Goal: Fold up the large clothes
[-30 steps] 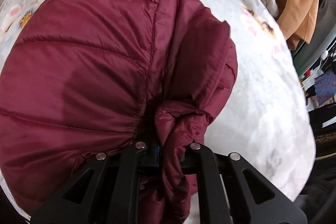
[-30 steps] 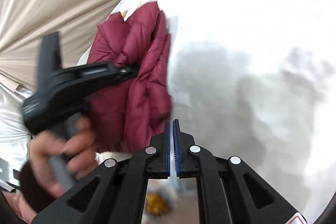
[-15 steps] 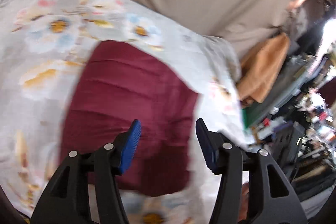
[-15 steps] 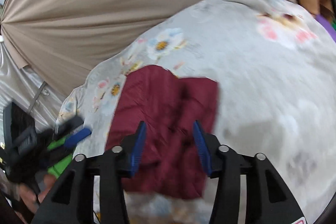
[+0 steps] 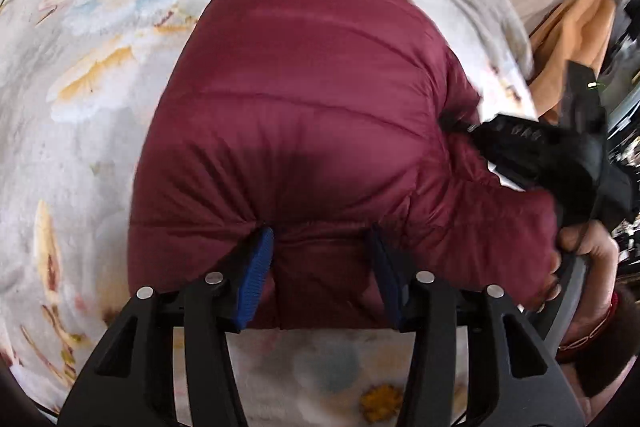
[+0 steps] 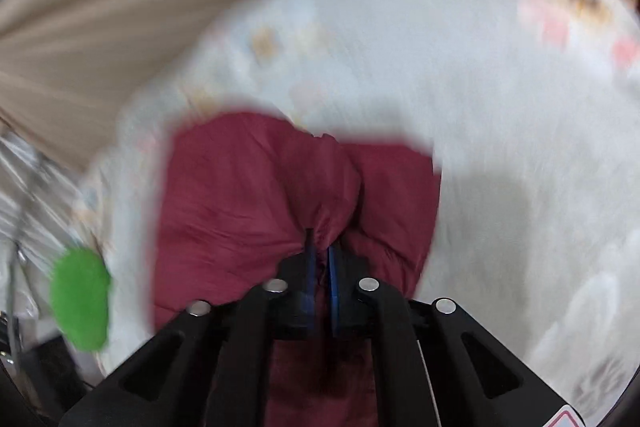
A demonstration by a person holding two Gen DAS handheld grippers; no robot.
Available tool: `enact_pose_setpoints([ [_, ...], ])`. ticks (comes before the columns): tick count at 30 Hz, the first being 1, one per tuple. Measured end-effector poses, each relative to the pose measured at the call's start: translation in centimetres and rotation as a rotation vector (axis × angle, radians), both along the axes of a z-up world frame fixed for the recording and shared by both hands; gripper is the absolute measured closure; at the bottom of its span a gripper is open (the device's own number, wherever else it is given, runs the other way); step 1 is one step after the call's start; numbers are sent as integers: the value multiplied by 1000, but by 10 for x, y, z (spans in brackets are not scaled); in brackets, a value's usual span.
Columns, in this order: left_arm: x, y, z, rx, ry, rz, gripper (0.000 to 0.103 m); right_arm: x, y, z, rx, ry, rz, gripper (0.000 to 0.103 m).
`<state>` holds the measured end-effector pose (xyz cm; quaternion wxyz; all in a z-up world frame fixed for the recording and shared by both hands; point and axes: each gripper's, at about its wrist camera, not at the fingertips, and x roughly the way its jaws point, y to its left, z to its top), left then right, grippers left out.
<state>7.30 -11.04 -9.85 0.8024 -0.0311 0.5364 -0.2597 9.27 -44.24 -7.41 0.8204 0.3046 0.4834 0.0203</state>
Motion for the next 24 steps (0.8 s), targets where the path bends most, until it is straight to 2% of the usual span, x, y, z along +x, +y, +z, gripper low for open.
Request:
enact_pose_setpoints([
  [1,1,-2,-2,11,2,1,56,-1,0,-10,17,9,1,100],
  [3,1,-4,-4,31,3,-6,56,-8,-1,2,-17,-4,-30,98],
  [5,0,-6,-5,50,5,-15,56,-26,6,35,-105,-83,-66,95],
  [6,0,-6,-4,53,6,-16,56,-43,14,59,-148,-162,-61,95],
  [8,-3,-5,-4,54,7,-17,56,-64,31,83,-146,-241,-4,93],
  [10,-4,-4,-3,54,11,-13,55,-85,62,92,-143,-264,118,93],
  [12,-2,-6,-3,56,16,-11,54,-101,85,83,-174,-239,202,94],
  [14,-1,-7,-3,64,16,-13,53,-111,96,67,-199,-195,229,97],
  [19,-2,-11,-4,80,11,-19,53,-124,83,18,-283,-61,202,103],
  [24,-6,-15,-9,103,-3,-20,52,-122,64,-26,-244,33,175,103],
])
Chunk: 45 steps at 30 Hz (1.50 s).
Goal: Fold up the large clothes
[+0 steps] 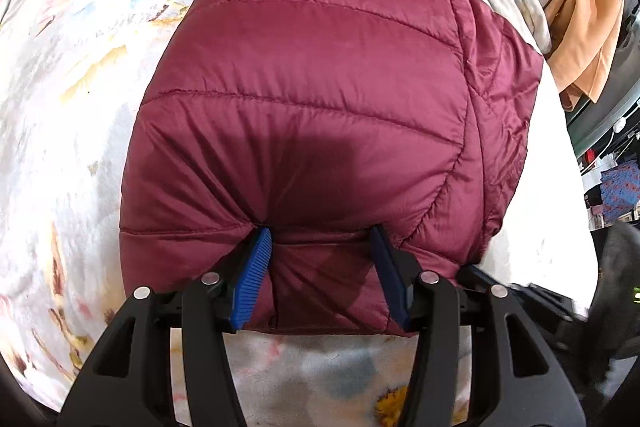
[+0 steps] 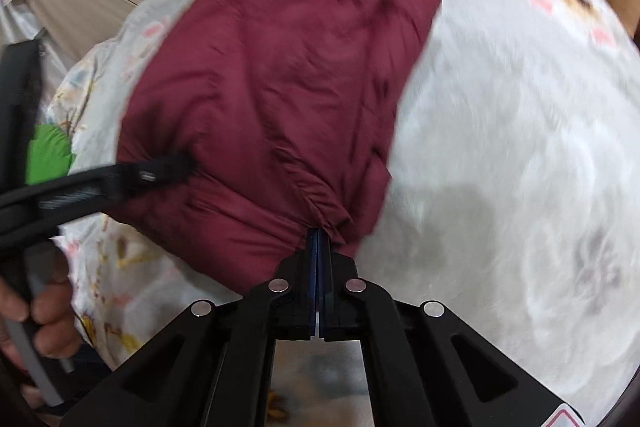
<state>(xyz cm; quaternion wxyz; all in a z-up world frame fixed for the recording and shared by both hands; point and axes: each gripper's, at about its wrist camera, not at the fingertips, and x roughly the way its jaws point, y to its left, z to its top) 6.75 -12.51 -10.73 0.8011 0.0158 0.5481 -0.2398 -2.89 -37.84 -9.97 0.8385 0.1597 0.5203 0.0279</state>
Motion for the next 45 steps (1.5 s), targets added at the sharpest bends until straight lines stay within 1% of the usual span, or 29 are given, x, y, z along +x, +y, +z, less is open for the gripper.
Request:
enact_pose_setpoints([
  [1,-1,-1,0,8,-9,4,50,3,-1,-15,-22,46,-12,103],
  [2,-1,-1,0,12,-16,7,50,4,-2,-24,-15,66,-14,103],
  [3,-1,-1,1,13,-17,10,50,2,-5,-27,11,28,-26,103],
  [5,0,3,9,-4,-6,27,50,4,-13,-26,53,50,-44,103],
  [6,0,8,16,-27,-4,42,50,3,-15,-21,43,58,-59,103],
  [7,0,14,24,-39,-18,54,50,0,-18,-6,4,38,-83,103],
  [8,0,17,29,-40,-36,62,50,-3,-21,5,7,10,-91,103],
  [10,0,24,44,-20,-95,74,49,-8,-27,39,14,-72,-103,103],
  [12,3,25,52,10,-132,76,49,0,-27,67,-1,-120,-90,103],
  [13,6,25,56,24,-144,78,49,11,-27,82,-10,-142,-84,103],
  [15,11,26,59,42,-158,84,49,28,-27,95,-11,-170,-80,103],
  [17,14,25,58,53,-154,91,49,52,-27,104,-21,-187,-76,103],
  [20,22,27,56,75,-149,103,49,84,-24,104,-75,-185,-86,103],
  [24,31,31,48,108,-137,114,49,124,-34,85,-98,-127,-147,103],
  [26,36,31,43,119,-125,114,49,137,-41,67,-111,-84,-178,103],
  [27,37,30,42,121,-122,112,48,142,-43,59,-109,-69,-183,103],
  [29,40,31,39,127,-122,109,42,150,-43,38,-95,-27,-192,103],
  [31,42,30,36,126,-122,102,39,154,-45,19,-84,-5,-199,103],
  [33,44,27,33,129,-122,90,38,156,-45,9,-85,0,-206,103],
  [35,45,24,31,138,-125,82,36,159,-42,3,-111,-3,-205,103],
  [37,47,22,27,148,-125,79,35,164,-35,0,-169,-5,-183,103],
  [39,49,21,24,161,-119,79,34,166,-33,0,-184,4,-168,103],
  [40,50,21,23,169,-109,79,34,167,-35,4,-176,10,-170,103],
  [41,51,22,23,169,-101,80,34,164,-38,9,-160,7,-184,103],
  [42,52,24,23,167,-97,79,34,155,-44,21,-120,-16,-224,103],
  [44,53,26,24,160,-89,78,34,135,-50,39,-42,-69,-263,98],
  [45,53,28,24,159,-86,75,34,122,-52,50,-12,-95,-277,97],
])
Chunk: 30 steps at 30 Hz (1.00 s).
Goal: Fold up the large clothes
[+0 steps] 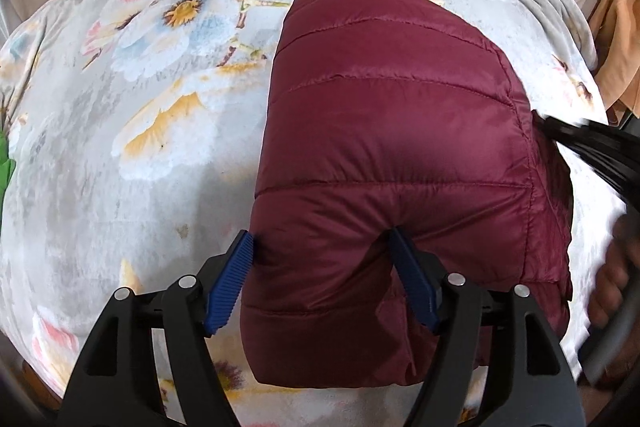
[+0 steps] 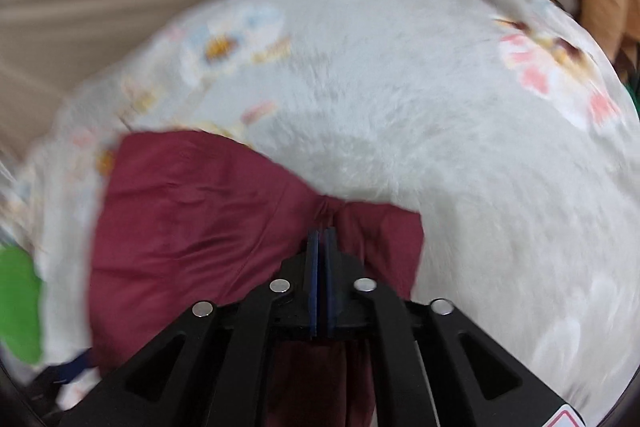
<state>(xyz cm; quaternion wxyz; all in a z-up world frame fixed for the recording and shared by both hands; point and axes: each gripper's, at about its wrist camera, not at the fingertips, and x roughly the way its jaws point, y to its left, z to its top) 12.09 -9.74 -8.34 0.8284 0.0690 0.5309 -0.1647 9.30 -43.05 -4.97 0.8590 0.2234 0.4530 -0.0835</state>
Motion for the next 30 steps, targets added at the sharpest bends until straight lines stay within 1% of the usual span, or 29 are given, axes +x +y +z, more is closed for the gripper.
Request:
enact_pose_setpoints([
  [1,0,1,1,-1,3,-2,34,-14,0,10,15,-22,-10,97],
  [3,-2,5,6,-16,12,-13,36,-41,1,20,50,-36,-17,90],
  [4,-4,13,11,-36,16,-30,35,-56,3,22,68,-28,-17,82],
  [5,-7,18,14,-50,11,-41,28,-69,5,23,82,-18,-19,72],
  [7,-16,38,20,-66,-8,-63,18,-97,7,21,130,0,-31,63],
  [8,-21,48,20,-73,-9,-76,17,-109,9,18,152,11,-36,60],
  [11,-32,73,6,-77,53,-111,16,-138,22,6,203,42,-46,53],
  [12,-35,79,-1,-90,69,-121,16,-145,28,0,225,55,-52,53],
  [14,-39,86,-14,-71,90,-113,16,-148,35,-9,263,67,-63,52],
  [16,-42,85,-19,-86,73,-130,16,-146,40,-15,300,61,-73,52],
  [18,-42,75,-24,-72,38,-178,16,-141,42,-19,319,59,-91,52],
  [19,-42,68,-28,-41,19,-206,16,-136,42,-20,332,56,-103,53],
  [20,-41,65,-29,-24,9,-222,20,-135,42,-19,337,57,-111,60],
  [21,-41,62,-31,-10,3,-243,27,-133,42,-17,343,54,-120,69],
  [22,-39,59,-33,4,14,-260,42,-132,42,-11,340,42,-123,88],
  [23,-38,58,-35,15,29,-261,53,-133,43,-4,325,19,-113,94],
  [24,-35,58,-37,17,47,-255,55,-137,43,4,303,-10,-106,96],
  [25,-34,59,-39,14,60,-249,57,-140,46,11,239,-20,-99,99],
  [26,-32,59,-43,16,77,-241,60,-139,48,11,178,3,-89,100],
  [27,-31,59,-48,23,92,-230,62,-138,50,5,131,40,-83,101],
  [28,-30,58,-55,27,106,-221,64,-135,53,-11,84,104,-73,102],
  [29,-30,57,-59,31,114,-211,64,-133,55,-30,64,154,-62,102],
  [30,-30,56,-63,33,120,-197,64,-132,55,-44,56,183,-53,103],
])
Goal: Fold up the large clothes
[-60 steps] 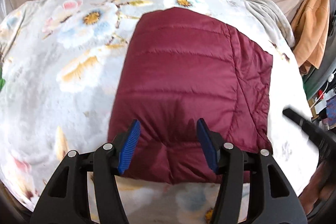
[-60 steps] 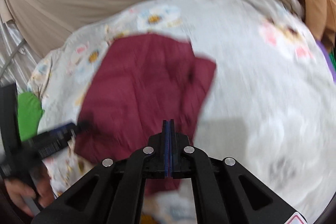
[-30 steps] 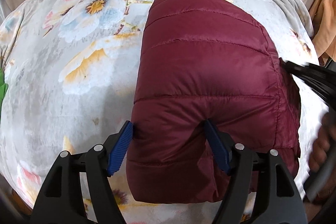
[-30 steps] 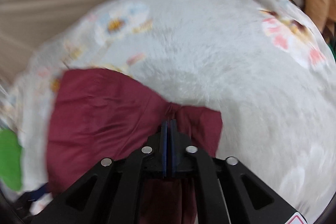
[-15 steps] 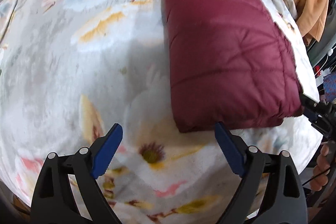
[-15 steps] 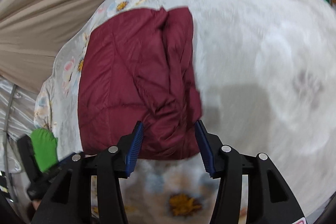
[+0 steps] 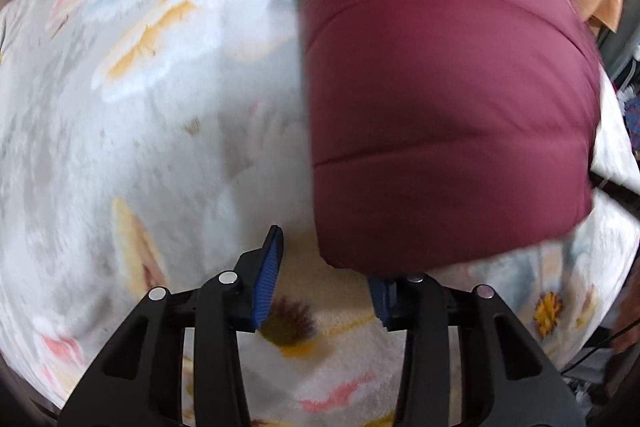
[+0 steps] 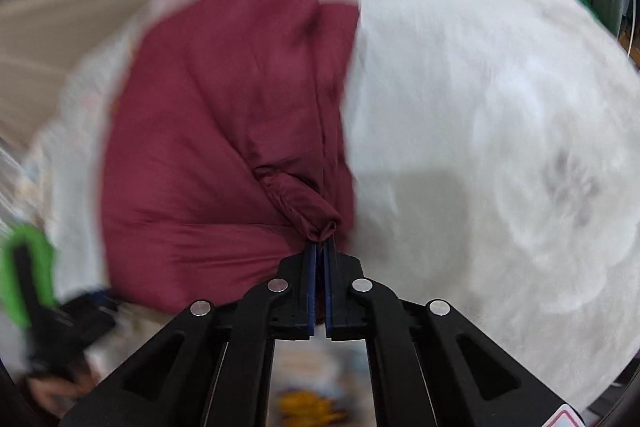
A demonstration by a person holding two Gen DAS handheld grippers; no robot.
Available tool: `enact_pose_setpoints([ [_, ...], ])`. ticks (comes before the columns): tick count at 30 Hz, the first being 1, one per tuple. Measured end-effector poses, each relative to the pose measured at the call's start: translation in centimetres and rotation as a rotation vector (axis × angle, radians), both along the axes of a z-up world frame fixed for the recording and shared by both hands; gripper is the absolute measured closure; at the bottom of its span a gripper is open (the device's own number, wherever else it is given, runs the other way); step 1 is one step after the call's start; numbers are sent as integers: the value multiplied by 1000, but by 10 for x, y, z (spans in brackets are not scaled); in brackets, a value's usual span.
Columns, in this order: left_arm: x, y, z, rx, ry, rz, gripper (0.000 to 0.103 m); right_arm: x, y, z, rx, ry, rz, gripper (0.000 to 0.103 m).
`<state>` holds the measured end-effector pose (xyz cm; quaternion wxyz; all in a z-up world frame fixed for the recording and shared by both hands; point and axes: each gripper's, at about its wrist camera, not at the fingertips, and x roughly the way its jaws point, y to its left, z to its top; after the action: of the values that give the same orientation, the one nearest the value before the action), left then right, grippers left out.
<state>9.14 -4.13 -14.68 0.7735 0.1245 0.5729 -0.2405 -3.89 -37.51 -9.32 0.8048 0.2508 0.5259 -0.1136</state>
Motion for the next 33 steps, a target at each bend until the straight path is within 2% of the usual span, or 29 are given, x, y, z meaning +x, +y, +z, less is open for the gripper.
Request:
enact_pose_setpoints([
  [2,-1,-3,-2,12,-14,8,65,2,4,-22,-29,19,9,103],
  [6,0,-5,0,30,-14,30,65,10,18,-17,-139,22,68,102],
  [8,-4,-2,14,18,-11,20,65,10,17,-11,-126,29,79,101],
  [9,-8,4,28,-16,-6,16,65,8,13,-6,-103,23,65,100],
  [11,-12,16,54,-77,-12,21,63,-4,1,11,-42,-18,14,86],
  [12,-12,21,64,-99,-15,27,60,-10,-4,20,-22,-43,-9,83],
  [14,-9,33,92,-198,-43,69,29,-22,-15,40,18,-102,-61,64],
  [16,4,35,108,-285,-48,133,23,-24,-24,52,66,-147,-99,50],
  [19,26,15,103,-321,14,170,19,-17,-32,52,141,-168,-151,37],
  [22,36,-9,86,-308,57,167,19,1,-35,40,216,-144,-166,34],
  [25,36,-32,66,-250,64,146,18,15,-30,23,262,-109,-155,32],
  [27,38,-39,55,-219,54,157,11,18,-26,12,284,-96,-156,28],
  [29,36,-41,50,-209,41,167,5,21,-24,1,303,-91,-173,22],
  [33,43,-42,42,-198,49,178,5,21,-25,-11,347,-82,-189,18],
])
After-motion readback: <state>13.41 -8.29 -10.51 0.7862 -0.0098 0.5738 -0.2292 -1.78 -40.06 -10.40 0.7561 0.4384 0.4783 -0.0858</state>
